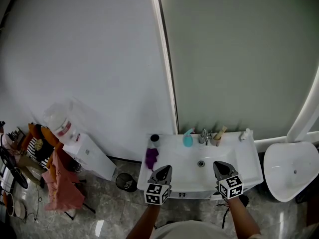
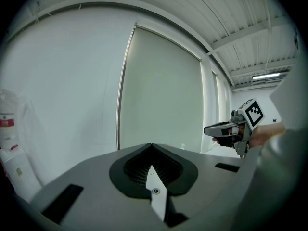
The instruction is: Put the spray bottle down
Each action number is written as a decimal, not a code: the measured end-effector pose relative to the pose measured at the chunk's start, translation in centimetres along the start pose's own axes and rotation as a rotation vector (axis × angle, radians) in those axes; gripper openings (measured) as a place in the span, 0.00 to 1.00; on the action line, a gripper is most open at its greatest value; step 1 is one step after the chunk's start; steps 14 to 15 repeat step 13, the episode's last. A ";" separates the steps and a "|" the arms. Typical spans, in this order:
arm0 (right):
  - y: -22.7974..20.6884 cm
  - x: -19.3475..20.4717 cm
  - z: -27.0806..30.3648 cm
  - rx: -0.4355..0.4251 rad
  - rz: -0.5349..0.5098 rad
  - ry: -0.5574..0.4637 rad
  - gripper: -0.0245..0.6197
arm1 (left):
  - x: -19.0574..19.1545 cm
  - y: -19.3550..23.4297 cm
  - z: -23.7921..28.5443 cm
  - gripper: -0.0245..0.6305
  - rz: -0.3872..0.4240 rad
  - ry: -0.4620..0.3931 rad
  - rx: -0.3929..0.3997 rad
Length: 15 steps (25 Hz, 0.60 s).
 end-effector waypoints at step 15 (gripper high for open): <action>1.6 0.2 -1.2 0.003 -0.018 -0.003 0.05 | 0.4 -0.2 -2.1 0.05 -0.003 -0.016 0.002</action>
Point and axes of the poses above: the fingertips, and each gripper's own axes: z forward along the fingers, y to its left, x out of its underside, the point moved 6 cm from there along -z, backward along the fingers, and after that the axes turned 11 degrees about -x, right-handed, at the moved point
